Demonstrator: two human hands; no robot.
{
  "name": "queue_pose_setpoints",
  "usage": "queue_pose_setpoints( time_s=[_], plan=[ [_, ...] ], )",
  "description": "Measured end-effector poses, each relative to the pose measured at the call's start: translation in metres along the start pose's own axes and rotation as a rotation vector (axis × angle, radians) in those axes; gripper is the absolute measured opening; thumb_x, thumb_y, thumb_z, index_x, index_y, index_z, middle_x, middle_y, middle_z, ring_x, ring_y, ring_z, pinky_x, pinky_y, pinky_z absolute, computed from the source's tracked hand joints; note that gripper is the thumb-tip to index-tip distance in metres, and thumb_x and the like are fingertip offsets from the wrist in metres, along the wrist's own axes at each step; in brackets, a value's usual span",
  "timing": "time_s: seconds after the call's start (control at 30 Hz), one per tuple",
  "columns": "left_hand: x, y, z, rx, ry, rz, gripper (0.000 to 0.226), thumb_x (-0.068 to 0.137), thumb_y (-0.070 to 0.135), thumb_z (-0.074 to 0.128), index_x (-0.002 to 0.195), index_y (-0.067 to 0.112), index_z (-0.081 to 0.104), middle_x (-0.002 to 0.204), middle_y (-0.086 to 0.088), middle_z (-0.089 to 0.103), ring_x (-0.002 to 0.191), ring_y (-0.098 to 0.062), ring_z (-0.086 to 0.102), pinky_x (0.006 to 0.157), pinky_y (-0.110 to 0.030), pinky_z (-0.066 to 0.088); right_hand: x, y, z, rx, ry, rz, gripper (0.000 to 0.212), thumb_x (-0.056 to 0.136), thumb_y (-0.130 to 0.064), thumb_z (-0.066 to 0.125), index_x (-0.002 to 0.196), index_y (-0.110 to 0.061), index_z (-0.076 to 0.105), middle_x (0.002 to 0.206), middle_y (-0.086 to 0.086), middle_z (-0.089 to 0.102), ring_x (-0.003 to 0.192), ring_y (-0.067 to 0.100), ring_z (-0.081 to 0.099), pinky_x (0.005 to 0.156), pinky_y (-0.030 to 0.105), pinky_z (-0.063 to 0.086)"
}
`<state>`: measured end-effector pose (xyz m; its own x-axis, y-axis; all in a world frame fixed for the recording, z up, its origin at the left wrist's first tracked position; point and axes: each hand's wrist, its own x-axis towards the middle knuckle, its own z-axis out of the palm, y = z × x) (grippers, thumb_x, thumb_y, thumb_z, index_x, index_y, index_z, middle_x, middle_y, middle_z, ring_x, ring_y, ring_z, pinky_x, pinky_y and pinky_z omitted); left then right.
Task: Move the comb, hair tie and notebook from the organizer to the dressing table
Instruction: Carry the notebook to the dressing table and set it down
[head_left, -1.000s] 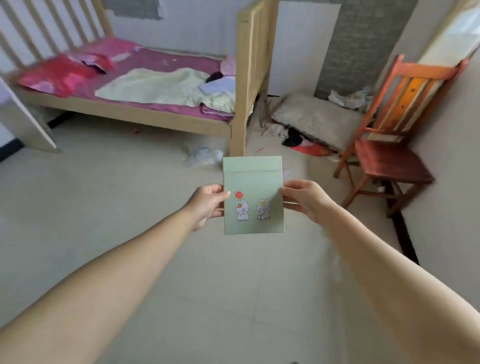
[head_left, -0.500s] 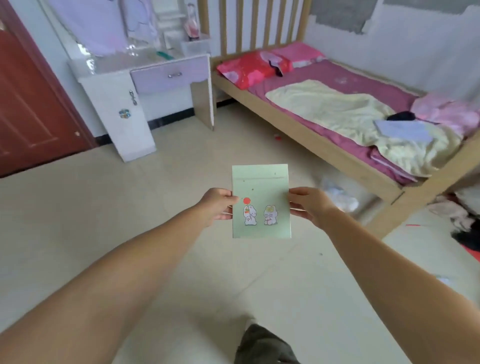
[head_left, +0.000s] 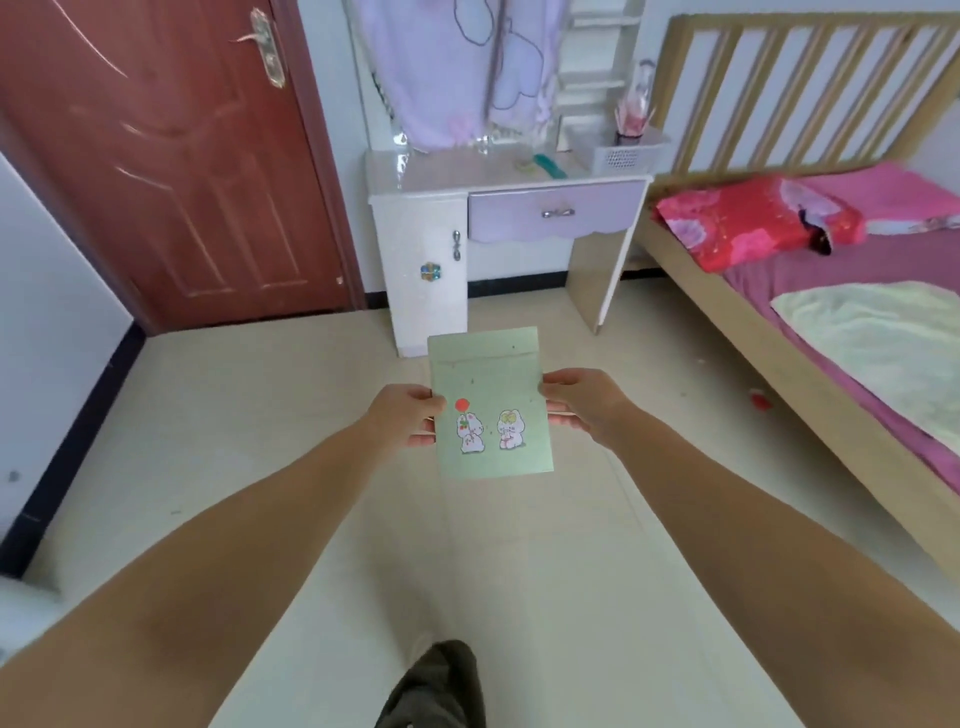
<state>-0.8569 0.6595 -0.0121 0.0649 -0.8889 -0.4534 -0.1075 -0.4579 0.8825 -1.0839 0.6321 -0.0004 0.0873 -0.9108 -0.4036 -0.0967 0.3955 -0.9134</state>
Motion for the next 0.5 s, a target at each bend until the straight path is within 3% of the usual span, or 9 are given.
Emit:
queue_pose_setpoints(
  time_s=[0.2, 0.37, 0.5],
  plan=[
    [0.142, 0.086, -0.042, 0.014, 0.014, -0.020, 0.011, 0.089, 0.005, 0.055, 0.098, 0.006, 0.061, 0.104, -0.015, 0.064, 0.090, -0.030, 0.063, 0.073, -0.029, 0.053, 0.146, -0.077, 0.023, 0.026, -0.007, 0.033, 0.021, 0.088, 0.001, 0.056, 0.109, 0.000, 0.060, 0.083, 0.007, 0.067, 0.073, 0.016, 0.065, 0.064, 0.023, 0.053],
    [0.263, 0.140, -0.039, 0.027, -0.030, -0.030, 0.021, 0.089, 0.006, 0.055, 0.108, 0.001, 0.061, 0.108, -0.017, 0.067, 0.090, -0.030, 0.066, 0.067, -0.028, 0.055, 0.268, -0.121, 0.005, 0.015, 0.035, 0.039, 0.021, 0.087, 0.000, 0.058, 0.108, -0.001, 0.061, 0.085, 0.007, 0.068, 0.076, 0.017, 0.066, 0.068, 0.026, 0.053],
    [0.366, 0.183, -0.031, 0.024, -0.036, 0.002, 0.015, 0.088, 0.006, 0.055, 0.100, 0.002, 0.062, 0.104, -0.016, 0.068, 0.088, -0.029, 0.066, 0.070, -0.028, 0.057, 0.374, -0.159, -0.015, -0.007, 0.022, 0.025, 0.023, 0.087, -0.001, 0.058, 0.110, -0.001, 0.062, 0.087, 0.008, 0.069, 0.076, 0.017, 0.066, 0.069, 0.026, 0.053]
  ],
)
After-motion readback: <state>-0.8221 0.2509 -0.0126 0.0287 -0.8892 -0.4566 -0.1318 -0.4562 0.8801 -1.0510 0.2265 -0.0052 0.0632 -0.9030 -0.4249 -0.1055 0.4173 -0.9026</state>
